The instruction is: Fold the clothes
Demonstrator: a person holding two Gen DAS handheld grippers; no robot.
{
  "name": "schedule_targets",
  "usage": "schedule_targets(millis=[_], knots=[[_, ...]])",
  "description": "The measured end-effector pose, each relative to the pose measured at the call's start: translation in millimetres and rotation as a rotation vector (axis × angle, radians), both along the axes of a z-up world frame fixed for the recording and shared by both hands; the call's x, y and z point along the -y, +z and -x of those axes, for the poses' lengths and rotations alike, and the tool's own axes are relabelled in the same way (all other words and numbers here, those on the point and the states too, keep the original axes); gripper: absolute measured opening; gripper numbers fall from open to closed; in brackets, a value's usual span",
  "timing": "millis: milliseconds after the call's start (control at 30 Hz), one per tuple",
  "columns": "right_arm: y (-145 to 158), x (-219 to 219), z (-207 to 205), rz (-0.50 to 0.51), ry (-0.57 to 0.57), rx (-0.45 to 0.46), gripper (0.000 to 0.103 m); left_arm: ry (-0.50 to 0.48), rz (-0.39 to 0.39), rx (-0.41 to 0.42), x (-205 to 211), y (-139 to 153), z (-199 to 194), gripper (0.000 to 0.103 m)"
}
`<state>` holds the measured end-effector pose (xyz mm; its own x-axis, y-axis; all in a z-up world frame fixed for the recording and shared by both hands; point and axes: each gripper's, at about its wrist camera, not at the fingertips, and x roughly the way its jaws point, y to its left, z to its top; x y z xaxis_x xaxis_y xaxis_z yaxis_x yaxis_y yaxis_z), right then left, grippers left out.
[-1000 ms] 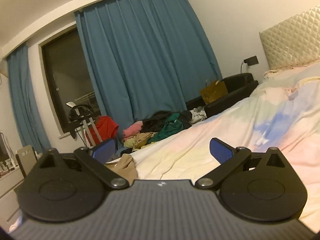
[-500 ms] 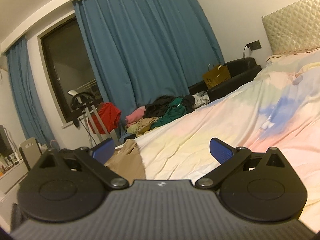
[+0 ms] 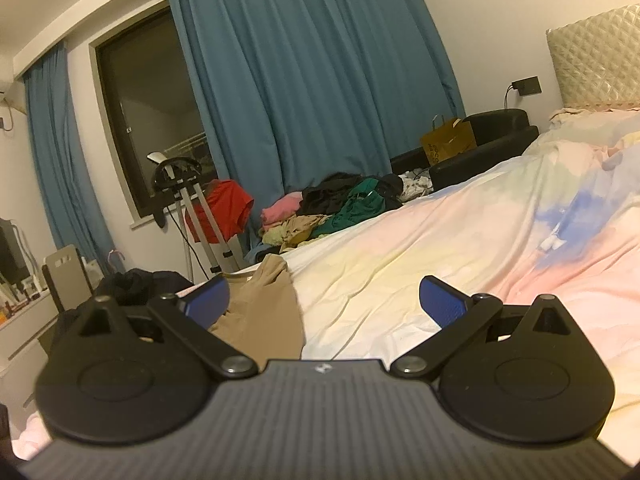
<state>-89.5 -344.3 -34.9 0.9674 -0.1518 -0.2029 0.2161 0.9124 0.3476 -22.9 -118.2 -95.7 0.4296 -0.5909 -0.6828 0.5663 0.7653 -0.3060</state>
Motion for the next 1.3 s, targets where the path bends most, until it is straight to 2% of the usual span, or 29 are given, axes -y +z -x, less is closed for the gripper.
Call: schedule_targets(millis=[167, 233, 333, 367, 467, 567, 600, 667, 733, 767, 800, 833, 867, 900, 967, 1100, 1133, 1200, 1233, 1267, 1300], knots=[[0, 1, 1, 0.001, -0.004, -0.004, 0.103, -0.092, -0.073, -0.023, 26, -24, 4, 0.056], [-1, -1, 0, 0.003, -0.001, -0.01, 0.103, -0.095, -0.106, -0.015, 27, -34, 4, 0.053], [-1, -3, -2, 0.008, 0.006, -0.017, 0.103, -0.039, -0.108, -0.021, 14, -38, 4, 0.02], [-1, -3, -2, 0.01, 0.008, -0.019, 0.103, -0.018, -0.088, -0.034, 7, -36, 4, 0.004], [-2, -3, -1, 0.004, 0.014, -0.017, 0.103, 0.073, 0.027, -0.103, -24, -26, 4, 0.004], [-2, -4, 0, 0.001, 0.028, -0.014, 0.103, 0.18, 0.139, -0.22, -60, -20, 6, 0.004], [-2, -6, -2, 0.005, 0.034, -0.02, 0.103, 0.217, 0.154, -0.259, -71, -22, 8, 0.004], [-3, -9, -5, 0.015, 0.043, -0.036, 0.103, 0.282, 0.139, -0.32, -90, -28, 11, 0.004], [-4, -16, -9, 0.025, 0.062, -0.057, 0.103, 0.326, 0.086, -0.346, -102, -34, 13, 0.002], [-5, -19, -11, 0.03, 0.072, -0.067, 0.103, 0.34, 0.08, -0.362, -106, -36, 13, 0.004], [-6, -22, -13, 0.034, 0.082, -0.077, 0.103, 0.341, 0.098, -0.378, -109, -35, 13, 0.011], [-6, -26, -16, 0.033, 0.097, -0.084, 0.103, 0.335, 0.122, -0.381, -110, -33, 12, 0.016], [-4, -30, -23, 0.032, 0.123, -0.092, 0.103, 0.331, 0.135, -0.365, -110, -29, 12, 0.027], [-3, -34, -31, 0.031, 0.15, -0.1, 0.103, 0.329, 0.139, -0.335, -108, -24, 11, 0.045], [4, -42, -56, 0.018, 0.226, -0.124, 0.103, 0.322, 0.153, -0.281, -104, -17, 8, 0.056], [7, -58, -134, -0.101, 0.437, -0.199, 0.098, 0.285, 0.199, -0.277, -89, -20, -8, 0.059], [4, -65, -154, -0.113, 0.478, -0.224, 0.098, 0.279, 0.201, -0.279, -84, -22, -11, 0.059], [-15, -82, -192, -0.067, 0.511, -0.295, 0.094, 0.259, 0.188, -0.279, -78, -29, -16, 0.057], [-27, -89, -207, -0.046, 0.522, -0.328, 0.09, 0.254, 0.17, -0.279, -75, -35, -17, 0.054], [-39, -96, -223, -0.026, 0.534, -0.362, 0.076, 0.255, 0.153, -0.28, -73, -41, -17, 0.047], [-51, -103, -238, -0.006, 0.546, -0.395, 0.071, 0.256, 0.158, -0.292, -76, -46, -17, 0.044]])
